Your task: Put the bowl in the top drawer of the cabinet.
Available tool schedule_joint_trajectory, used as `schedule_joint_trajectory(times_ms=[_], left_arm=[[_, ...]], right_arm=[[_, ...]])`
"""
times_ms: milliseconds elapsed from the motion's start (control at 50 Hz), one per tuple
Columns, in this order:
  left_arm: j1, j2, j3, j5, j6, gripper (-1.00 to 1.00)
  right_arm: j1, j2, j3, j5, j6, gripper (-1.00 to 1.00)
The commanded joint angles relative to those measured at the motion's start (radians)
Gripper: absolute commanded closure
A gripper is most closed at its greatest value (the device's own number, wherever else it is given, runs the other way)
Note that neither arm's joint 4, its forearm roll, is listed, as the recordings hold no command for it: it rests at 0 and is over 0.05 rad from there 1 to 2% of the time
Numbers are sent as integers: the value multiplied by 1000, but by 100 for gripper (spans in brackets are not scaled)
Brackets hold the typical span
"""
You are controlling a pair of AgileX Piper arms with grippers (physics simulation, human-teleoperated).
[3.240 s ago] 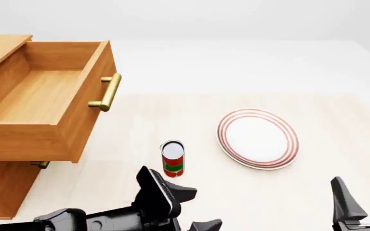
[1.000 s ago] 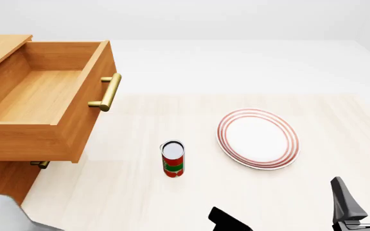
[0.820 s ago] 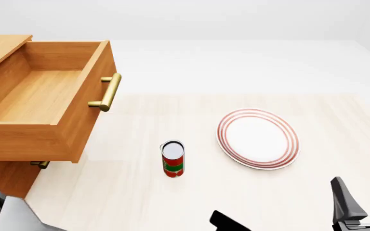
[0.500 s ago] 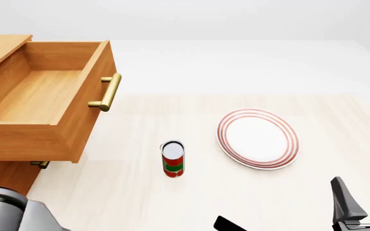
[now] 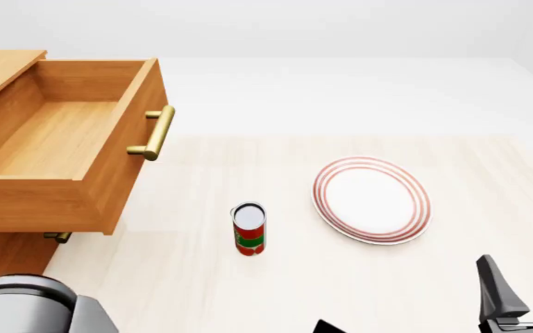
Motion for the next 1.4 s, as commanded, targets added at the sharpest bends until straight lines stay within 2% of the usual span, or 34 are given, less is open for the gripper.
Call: schedule_joint_trajectory(times_ms=[20,60,80,220,340,800,1180,1400], left_arm=[[-1,17,6,-13,-19,-100],[-4,13,12,-19,-24,-100],[-3,12,12,-18,-22,100],[12,8,11,-5,-18,100],[39,-16,-10,59,36,100],[145,-171,2,193,58,100],[216,-293,-39,327,134,100],[274,-372,-95,433,193,100]], right_arm=[[0,0,0,0,-1,-100],[0,0,0,0,-1,-100],[0,0,0,0,-1,-100],[0,0,0,0,-1,-100],[0,0,0,0,-1,-100],[0,0,0,0,-1,-100],[0,0,0,0,-1,-100],[0,0,0,0,-1,-100]])
